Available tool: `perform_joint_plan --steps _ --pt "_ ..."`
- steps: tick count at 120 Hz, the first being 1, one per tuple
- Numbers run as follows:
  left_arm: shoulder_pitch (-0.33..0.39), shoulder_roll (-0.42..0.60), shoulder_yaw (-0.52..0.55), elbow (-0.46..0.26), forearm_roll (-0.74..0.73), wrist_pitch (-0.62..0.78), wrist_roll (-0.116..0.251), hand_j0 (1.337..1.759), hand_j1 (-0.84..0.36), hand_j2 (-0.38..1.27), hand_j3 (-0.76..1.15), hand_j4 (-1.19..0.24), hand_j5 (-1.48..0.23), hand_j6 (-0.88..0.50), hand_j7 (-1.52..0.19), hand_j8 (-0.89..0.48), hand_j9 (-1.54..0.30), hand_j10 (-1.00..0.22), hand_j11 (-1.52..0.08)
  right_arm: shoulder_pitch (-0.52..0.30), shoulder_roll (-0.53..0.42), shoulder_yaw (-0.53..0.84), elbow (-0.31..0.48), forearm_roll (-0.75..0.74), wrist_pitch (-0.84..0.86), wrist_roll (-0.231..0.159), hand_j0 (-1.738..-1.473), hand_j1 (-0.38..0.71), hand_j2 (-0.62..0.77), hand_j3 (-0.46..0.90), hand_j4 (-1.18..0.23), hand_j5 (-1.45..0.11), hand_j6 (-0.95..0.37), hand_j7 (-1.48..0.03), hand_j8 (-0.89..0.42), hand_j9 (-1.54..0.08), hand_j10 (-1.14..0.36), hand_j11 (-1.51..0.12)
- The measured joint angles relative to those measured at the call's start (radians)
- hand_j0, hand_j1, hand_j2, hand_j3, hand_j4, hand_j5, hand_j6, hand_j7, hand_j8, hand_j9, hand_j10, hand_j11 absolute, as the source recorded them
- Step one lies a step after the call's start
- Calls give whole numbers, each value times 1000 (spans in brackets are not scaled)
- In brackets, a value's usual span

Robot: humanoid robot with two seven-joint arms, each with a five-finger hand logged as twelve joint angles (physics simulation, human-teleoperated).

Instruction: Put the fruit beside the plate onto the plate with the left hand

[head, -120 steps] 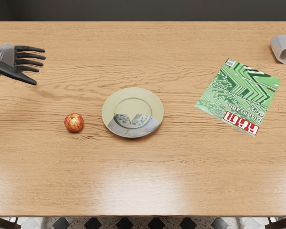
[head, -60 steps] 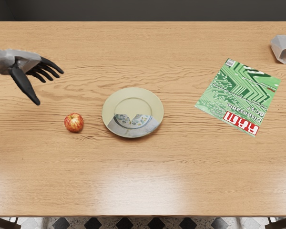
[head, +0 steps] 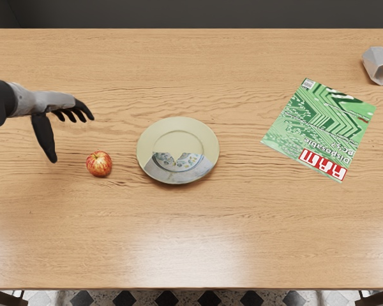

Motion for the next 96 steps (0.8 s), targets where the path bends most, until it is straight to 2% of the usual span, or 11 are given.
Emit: perform_joint_plan --steps 11,24,38,60,96 --pt "-95 -107 118 -36 -54 78 1 1658 54 51 0 -249 -321 -250 -321 -249 -321 -249 -321 0 0 0 0 0 0 0 -1658 -310 -7 0 -33 -43 -33 -43 -33 -43 -33 -43" --pt "-129 -192 222 -60 -122 163 6 1658 54 50 0 -248 -321 -249 -321 -248 -321 -248 -321 0 0 0 0 0 0 0 -1658 -310 -7 0 -33 -43 -33 -43 -33 -43 -33 -43" --pt "-129 -269 282 -69 -158 258 20 1658 53 50 0 -248 -321 -248 -321 -248 -321 -248 -321 0 0 0 0 0 0 0 -1658 -310 -7 0 -33 -43 -33 -43 -33 -43 -33 -43" --pt "-109 -347 314 -73 -179 398 34 1658 52 50 0 -248 -322 -249 -322 -248 -322 -248 -322 0 0 0 0 0 0 -1 -1658 -310 -7 0 -33 -43 -33 -43 -33 -43 -33 -43" --pt "-38 -457 320 -37 -228 492 38 1658 51 50 0 -249 -324 -250 -324 -250 -324 -249 -324 0 0 0 0 0 0 0 -1658 -310 -7 0 -33 -43 -33 -43 -33 -43 -33 -43"
